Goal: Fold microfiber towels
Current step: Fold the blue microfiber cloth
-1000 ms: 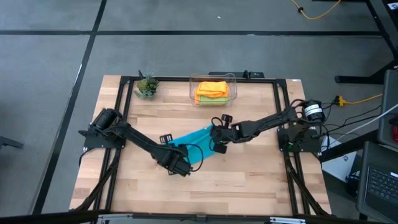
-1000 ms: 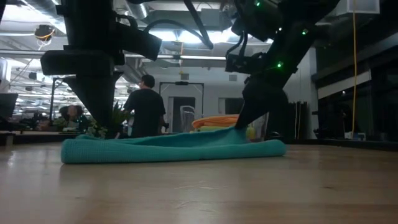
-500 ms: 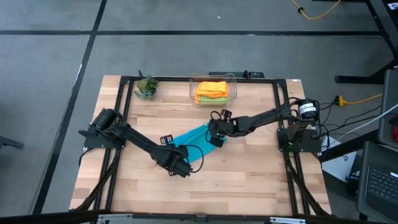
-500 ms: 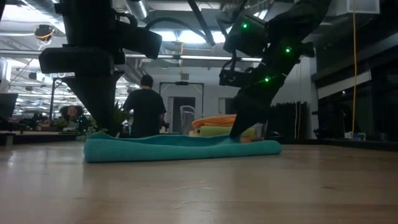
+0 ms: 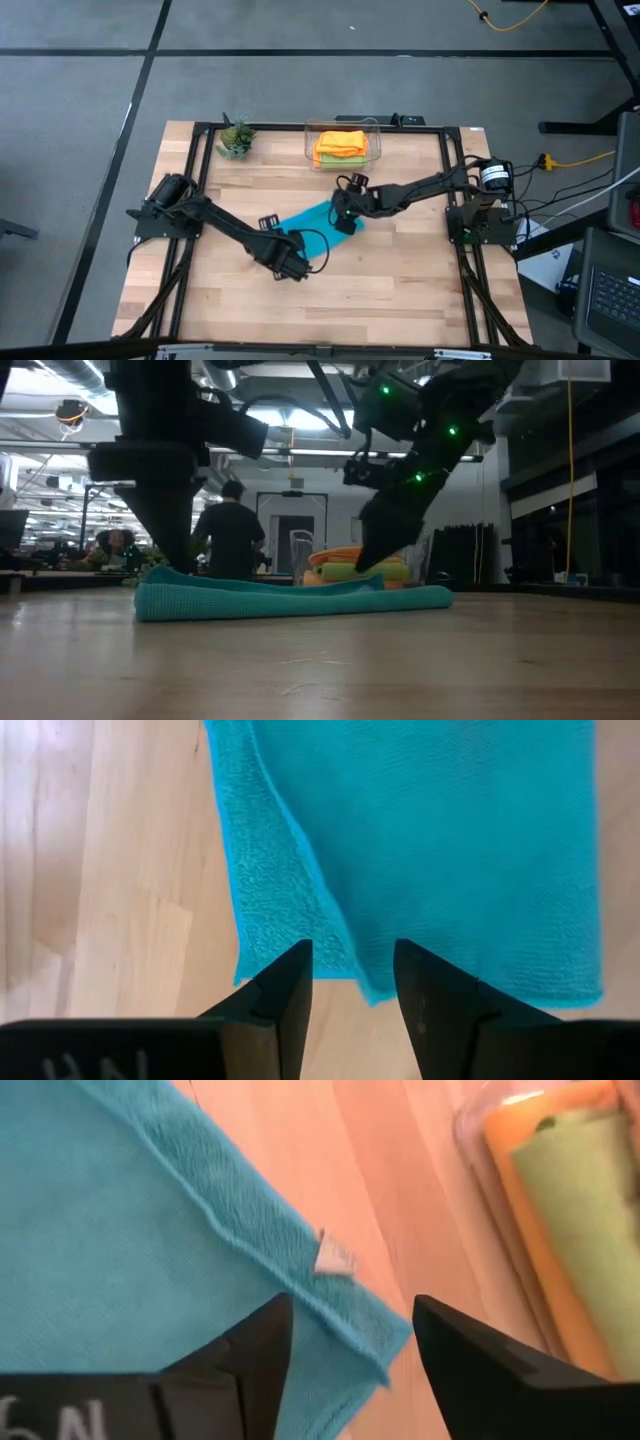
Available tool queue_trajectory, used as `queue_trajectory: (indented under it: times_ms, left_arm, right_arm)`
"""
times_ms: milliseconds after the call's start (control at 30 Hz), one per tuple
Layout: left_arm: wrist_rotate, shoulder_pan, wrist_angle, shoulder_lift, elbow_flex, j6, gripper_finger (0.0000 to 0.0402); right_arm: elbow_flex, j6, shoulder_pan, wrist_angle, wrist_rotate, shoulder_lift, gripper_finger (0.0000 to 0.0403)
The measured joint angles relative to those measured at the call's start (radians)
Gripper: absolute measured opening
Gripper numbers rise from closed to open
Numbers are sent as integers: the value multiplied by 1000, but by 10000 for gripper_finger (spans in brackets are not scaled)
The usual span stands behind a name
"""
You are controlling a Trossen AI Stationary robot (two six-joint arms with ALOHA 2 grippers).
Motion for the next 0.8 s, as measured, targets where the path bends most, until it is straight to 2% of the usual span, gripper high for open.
queue_trajectory:
  times_ms: [133,300,567,667,800]
  left_arm:
    - [32,33,6,0,-18,-11,135]
    - [125,67,24,0,-65,-29,135]
    - [101,77,40,1,-85,5,127]
    - [96,77,24,1,-85,5,94]
    - [91,77,-13,1,-81,5,19]
  right_arm:
    - [54,23,0,-62,-1,0,217]
    - [86,30,3,-127,-2,-1,217]
    - [87,30,5,-133,-11,-1,218]
    - [87,30,5,-133,-11,-1,218]
    - [87,29,5,-132,-11,-1,218]
